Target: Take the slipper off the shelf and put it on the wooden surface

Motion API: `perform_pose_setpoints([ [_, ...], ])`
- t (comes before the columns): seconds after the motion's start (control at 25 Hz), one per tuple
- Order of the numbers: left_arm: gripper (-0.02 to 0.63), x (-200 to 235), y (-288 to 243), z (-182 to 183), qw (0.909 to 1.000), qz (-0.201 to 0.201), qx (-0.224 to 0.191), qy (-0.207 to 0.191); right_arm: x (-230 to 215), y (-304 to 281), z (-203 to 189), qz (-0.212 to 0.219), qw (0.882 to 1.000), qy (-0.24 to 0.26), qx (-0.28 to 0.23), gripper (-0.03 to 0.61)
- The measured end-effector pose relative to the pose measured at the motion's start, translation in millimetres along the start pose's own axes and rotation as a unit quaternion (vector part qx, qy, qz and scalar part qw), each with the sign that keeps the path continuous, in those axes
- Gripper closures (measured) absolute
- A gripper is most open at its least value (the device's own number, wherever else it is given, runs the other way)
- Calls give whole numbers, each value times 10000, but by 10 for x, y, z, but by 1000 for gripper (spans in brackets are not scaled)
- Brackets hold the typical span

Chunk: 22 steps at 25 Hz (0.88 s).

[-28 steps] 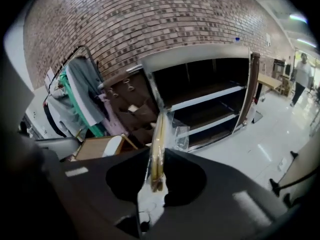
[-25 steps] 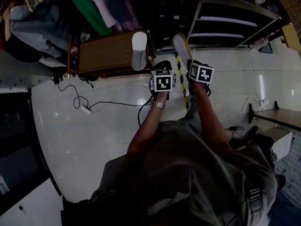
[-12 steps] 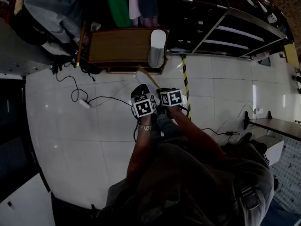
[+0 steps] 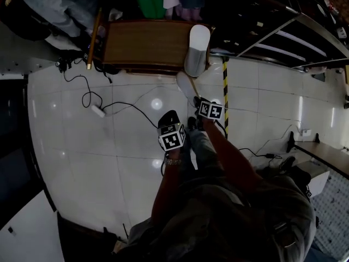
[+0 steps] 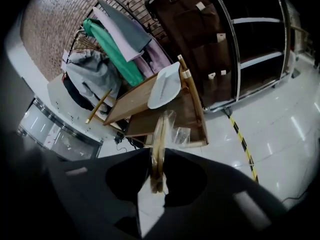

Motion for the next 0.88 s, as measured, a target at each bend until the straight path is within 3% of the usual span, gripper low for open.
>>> perform_pose_setpoints([
  [0.28, 611, 419, -391, -53, 9993, -2, -325, -166, -235, -1042, 189, 2, 9944, -739, -758, 517],
  [0.64, 611, 1086, -746, -332, 9980, 395, -482, -107, -332, -2252, 562, -256, 9883, -774, -1286, 507],
  [0.68, 611, 1125, -766, -374, 9980, 424, -454, -93, -363, -2347, 566, -363, 9897, -651, -1221, 474],
  [0.76, 611, 1162, -785, -421, 9982, 441, -394, -75, -412, -2446, 525, -560, 9929, -457, -948, 295],
  [0.88, 611, 1110, -732, -354, 9987, 414, -270, -86, -460, -2336, 429, -805, 9937, -495, -610, 241],
])
Point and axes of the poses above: the fingertips, and each gripper's own axes: y backward along the fingers, x to its left, z out of its top, the point moved 9 cm from there along y, backward along the fingers, and after that the axes turned 13 degrees about -z, right-handed, at the moved point
